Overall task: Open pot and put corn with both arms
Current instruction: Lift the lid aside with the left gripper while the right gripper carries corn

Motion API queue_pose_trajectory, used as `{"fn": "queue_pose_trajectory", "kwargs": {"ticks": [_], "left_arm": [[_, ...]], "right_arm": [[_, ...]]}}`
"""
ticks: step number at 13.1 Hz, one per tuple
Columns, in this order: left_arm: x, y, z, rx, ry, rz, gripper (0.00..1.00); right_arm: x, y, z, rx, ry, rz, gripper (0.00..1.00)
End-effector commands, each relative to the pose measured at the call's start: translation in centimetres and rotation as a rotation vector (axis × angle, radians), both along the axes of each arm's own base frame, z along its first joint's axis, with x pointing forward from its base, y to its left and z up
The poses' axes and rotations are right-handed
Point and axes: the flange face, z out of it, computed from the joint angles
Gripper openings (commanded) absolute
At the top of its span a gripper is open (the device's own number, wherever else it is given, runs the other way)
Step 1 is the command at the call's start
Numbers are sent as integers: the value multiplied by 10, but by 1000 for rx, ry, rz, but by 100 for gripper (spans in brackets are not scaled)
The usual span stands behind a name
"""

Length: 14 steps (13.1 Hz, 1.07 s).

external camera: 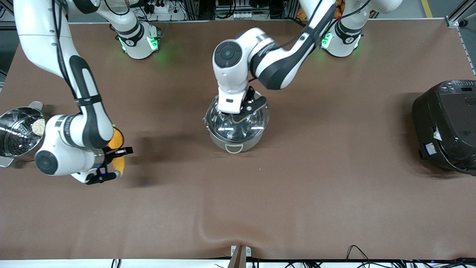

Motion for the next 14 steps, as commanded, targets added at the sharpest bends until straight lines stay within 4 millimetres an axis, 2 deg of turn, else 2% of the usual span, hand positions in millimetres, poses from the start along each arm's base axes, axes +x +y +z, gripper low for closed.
{"fn": "queue_pose_trajectory", "kwargs": {"ticks": [1,2,4,5,7,9,11,12,14], "left_arm": [[9,43,75,-30,-32,49,0],[15,62,93,-30,-35,36,0],[24,108,125,-26,-41,-4,0],[29,137,141,-31,-54,-27,0],[36,203,156,-27,-56,-129,0],[47,269,155,-18,-37,-192,0],[62,326,143,-15,-6,-245,0],[69,348,137,-23,3,-248,0],[79,376,114,-30,-2,-245,0]], "right_arm": [[-2,28,18,4,-4,-20,0],[-3,38,20,3,-4,-35,0],[-11,86,31,19,-4,1,0],[-16,111,40,31,-14,41,0],[-32,178,58,56,-44,146,0],[-46,245,83,74,-92,270,0],[-72,312,97,86,-129,385,0],[-85,338,96,75,-138,442,0],[-100,364,97,-31,-191,573,0]]}}
